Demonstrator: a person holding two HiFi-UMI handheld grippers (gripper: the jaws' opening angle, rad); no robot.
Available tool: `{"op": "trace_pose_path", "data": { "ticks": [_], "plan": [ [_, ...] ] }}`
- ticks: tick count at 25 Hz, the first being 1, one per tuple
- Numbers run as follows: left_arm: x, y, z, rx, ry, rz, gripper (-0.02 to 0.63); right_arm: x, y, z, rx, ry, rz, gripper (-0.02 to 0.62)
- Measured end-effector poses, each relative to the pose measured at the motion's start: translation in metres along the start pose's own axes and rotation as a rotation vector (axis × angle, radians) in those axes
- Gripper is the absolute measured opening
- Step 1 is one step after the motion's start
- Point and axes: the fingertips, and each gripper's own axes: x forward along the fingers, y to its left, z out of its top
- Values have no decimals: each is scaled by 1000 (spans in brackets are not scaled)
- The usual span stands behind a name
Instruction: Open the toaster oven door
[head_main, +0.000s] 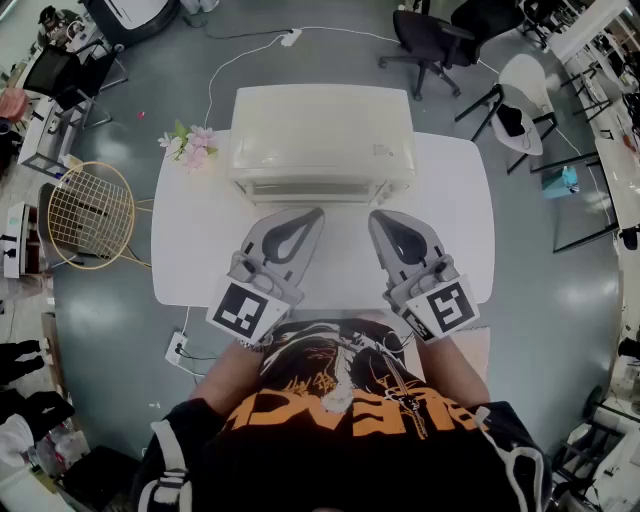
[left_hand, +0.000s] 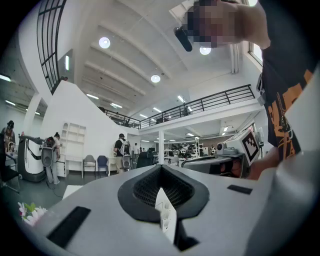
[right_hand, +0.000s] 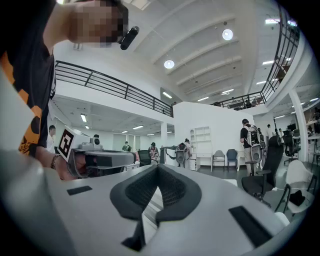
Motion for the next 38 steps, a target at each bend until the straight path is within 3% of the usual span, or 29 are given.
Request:
{"op": "trace_pose_path", "data": {
  "ticks": [10,16,24,38],
  "plan": [
    [-5,4,-2,-8,4,29,20,7,7,-1,-6,4,41,14],
    [-11,7,-11,22,29,22,20,14,-14,-31,99,43,15,14],
    [-6,11,-50,42,84,33,21,11,-75,-116,143,229,-132,48],
    [26,9,-120,-8,210,-39,25,40,-101,-180,244,438,-182,74]
  ]
}}
